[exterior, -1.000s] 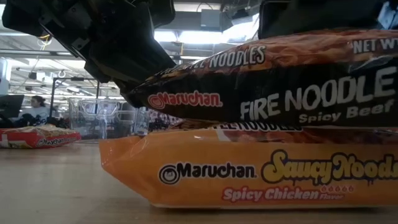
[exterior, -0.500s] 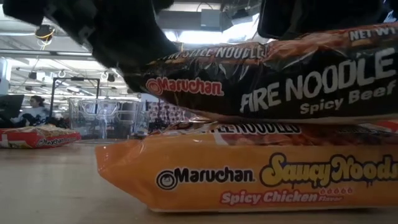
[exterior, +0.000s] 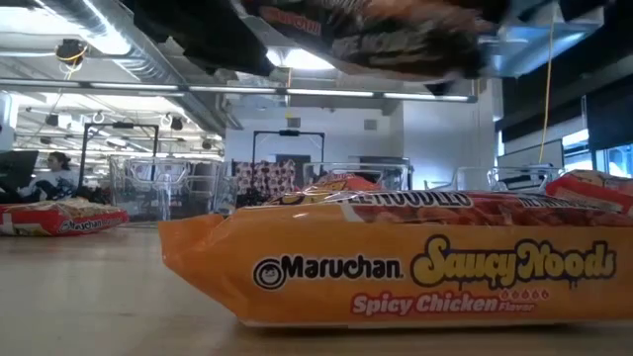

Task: Sort Maruchan noodles
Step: Put the black noodle pack into the middle transparent bin

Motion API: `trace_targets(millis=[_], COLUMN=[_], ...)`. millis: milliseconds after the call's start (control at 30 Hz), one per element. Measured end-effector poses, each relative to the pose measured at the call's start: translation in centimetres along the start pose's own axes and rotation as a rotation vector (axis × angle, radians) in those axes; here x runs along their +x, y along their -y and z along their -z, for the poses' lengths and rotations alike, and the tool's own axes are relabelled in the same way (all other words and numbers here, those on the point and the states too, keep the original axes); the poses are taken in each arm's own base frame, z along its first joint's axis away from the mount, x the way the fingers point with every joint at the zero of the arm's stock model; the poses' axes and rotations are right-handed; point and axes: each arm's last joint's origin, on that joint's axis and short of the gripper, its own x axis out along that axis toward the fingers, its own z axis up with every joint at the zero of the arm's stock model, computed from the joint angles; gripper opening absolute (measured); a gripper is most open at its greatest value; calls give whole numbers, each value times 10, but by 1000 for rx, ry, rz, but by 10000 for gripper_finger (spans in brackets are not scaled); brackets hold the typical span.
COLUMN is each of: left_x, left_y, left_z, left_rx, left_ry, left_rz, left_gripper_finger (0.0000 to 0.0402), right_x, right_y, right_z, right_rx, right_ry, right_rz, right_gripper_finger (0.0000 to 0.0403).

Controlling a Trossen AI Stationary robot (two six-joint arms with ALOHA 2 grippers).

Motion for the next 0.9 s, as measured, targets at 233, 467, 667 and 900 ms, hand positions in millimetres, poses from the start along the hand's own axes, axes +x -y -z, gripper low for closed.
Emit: trace_targets(millis=[233,467,667,900], left_x=[-6,-6,-3,4], left_y=[-22,-73,-92,-103], left_z=[-13,-24,-19,2], left_rx=[164,149,115,116], left_ry=[41,45,24,63], left_rz=[-29,-150,-125,-118], left_gripper_finger=[110,110,110,110], right_x=[-30,-57,-78,-93], right_y=[25,63,107,174], right_z=[-57,-115,-140,-138], right_rx=[-334,-636,-749,-756], right_ry=[21,-71,-107,-258], right_rz=[228,530,671,710], right_gripper_finger=[13,14,14,14])
